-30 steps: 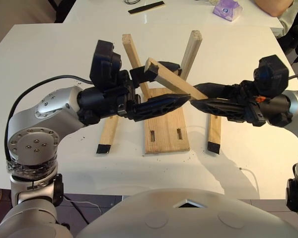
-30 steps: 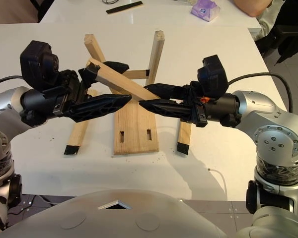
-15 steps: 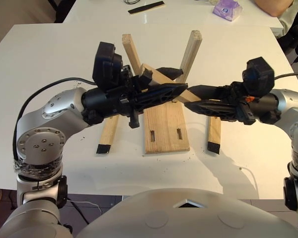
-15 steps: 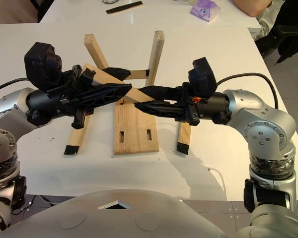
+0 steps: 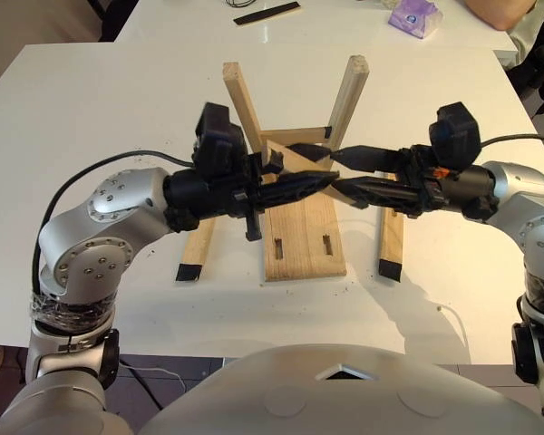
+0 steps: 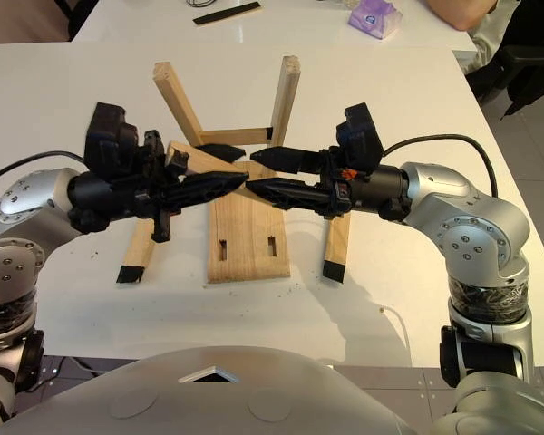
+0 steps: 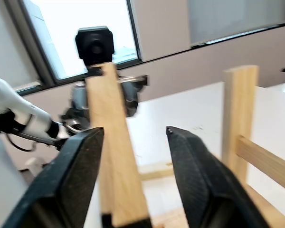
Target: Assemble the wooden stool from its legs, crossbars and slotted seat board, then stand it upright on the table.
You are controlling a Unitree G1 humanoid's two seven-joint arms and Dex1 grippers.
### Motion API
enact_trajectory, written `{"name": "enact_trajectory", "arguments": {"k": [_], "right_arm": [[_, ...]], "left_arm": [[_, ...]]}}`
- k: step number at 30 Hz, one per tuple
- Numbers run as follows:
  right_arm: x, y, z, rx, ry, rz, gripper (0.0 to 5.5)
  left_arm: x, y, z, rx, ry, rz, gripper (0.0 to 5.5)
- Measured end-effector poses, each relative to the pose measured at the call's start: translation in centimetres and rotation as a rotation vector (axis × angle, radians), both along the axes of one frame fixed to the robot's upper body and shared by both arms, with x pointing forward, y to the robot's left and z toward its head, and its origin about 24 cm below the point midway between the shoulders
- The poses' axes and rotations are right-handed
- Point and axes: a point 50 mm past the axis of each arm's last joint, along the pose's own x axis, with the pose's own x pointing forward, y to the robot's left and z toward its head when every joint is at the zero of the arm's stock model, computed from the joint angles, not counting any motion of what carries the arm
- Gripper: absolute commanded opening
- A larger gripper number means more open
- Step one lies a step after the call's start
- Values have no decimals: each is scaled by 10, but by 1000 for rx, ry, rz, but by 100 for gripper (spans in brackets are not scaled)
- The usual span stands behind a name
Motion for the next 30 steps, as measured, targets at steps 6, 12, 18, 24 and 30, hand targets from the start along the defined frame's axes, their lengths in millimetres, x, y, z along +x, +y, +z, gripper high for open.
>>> {"name": "enact_trajectory", "arguments": {"k": [6,12,18,24,30], "right_arm": [[4,-17,3,45,4,-143,247],[-5,-34,-9,-1,4,-361,247],[-18,-17,-12,-117,-96,-339,247],[-17,-8,-29,-254,-152,-324,247],[-13,-12,-34,-301,-186,-338,247]], "left_arm": [[19,65,-9,146,11,233,131],[24,132,-25,547,-68,317,131],[57,152,-35,646,-177,280,131],[68,140,-49,606,-221,191,131],[55,152,-70,706,-205,141,131]]}}
